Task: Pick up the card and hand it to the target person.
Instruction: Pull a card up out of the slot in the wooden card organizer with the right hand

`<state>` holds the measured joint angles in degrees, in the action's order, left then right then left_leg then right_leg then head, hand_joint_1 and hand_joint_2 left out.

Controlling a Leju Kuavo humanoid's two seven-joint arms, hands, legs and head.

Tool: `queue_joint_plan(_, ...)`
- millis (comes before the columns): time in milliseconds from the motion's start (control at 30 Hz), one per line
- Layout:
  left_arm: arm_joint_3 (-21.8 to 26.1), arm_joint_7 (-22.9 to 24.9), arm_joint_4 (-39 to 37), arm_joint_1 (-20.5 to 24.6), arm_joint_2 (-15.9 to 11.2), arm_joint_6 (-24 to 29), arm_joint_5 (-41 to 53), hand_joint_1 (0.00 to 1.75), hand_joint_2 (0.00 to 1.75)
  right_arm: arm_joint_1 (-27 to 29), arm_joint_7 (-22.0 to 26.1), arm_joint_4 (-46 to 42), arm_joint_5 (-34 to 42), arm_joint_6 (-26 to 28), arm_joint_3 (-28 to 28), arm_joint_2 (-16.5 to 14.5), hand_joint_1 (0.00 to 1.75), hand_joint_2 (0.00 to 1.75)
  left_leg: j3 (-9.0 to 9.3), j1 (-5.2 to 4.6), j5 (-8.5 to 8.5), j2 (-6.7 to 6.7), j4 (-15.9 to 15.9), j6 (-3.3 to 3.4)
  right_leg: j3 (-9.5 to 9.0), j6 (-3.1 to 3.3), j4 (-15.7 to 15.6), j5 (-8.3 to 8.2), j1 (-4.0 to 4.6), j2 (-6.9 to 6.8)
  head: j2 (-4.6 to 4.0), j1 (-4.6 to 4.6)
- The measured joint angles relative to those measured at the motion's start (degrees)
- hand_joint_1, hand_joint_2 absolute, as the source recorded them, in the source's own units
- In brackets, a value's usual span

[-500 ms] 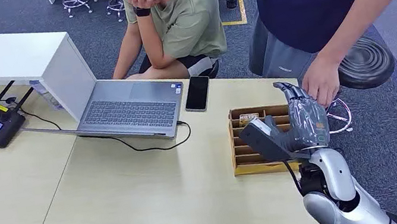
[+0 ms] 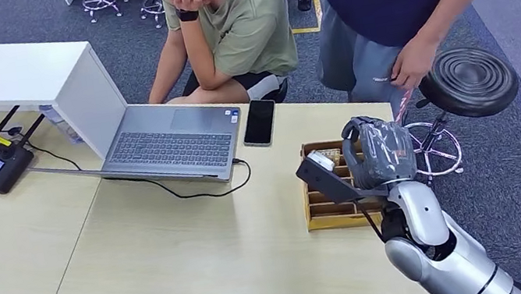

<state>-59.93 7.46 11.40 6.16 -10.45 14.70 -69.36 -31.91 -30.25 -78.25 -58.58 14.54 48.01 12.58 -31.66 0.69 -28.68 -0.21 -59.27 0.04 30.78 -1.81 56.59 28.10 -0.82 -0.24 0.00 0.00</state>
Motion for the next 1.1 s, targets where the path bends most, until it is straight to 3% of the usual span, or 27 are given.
queue_joint_plan(467,0.0,0.0,0.0,0.0,0.2,0.1,0.0,0.00,0.00,-0.2,0.0,0.6,0.2,-0.3,0.3,-0.2,1.15,1.75,0.03,0.01,0.06,0.07,0.1,0.01,-0.02,0.05,-0.1,-0.08,0.02,0.07,0.00,0.00)
queue_joint_plan(733,-0.2,0.0,0.0,0.0,0.2,0.0,0.2,0.00,0.00,-2.3,1.1,3.7,1.4,-0.8,1.8,-1.8,0.86,1.75,0.00,0.00,0.02,0.03,0.0,0.00,0.01,0.02,0.0,-0.03,0.00,0.03,0.00,0.00)
queue_joint_plan(1100,-0.8,0.2,0.0,0.0,0.0,-0.5,0.7,0.00,0.00,-5.4,3.2,12.6,4.8,-0.1,3.7,-5.2,0.66,1.75,-0.02,0.00,-0.01,-0.01,0.0,0.00,0.02,-0.01,0.0,0.01,-0.01,-0.01,0.00,0.00)
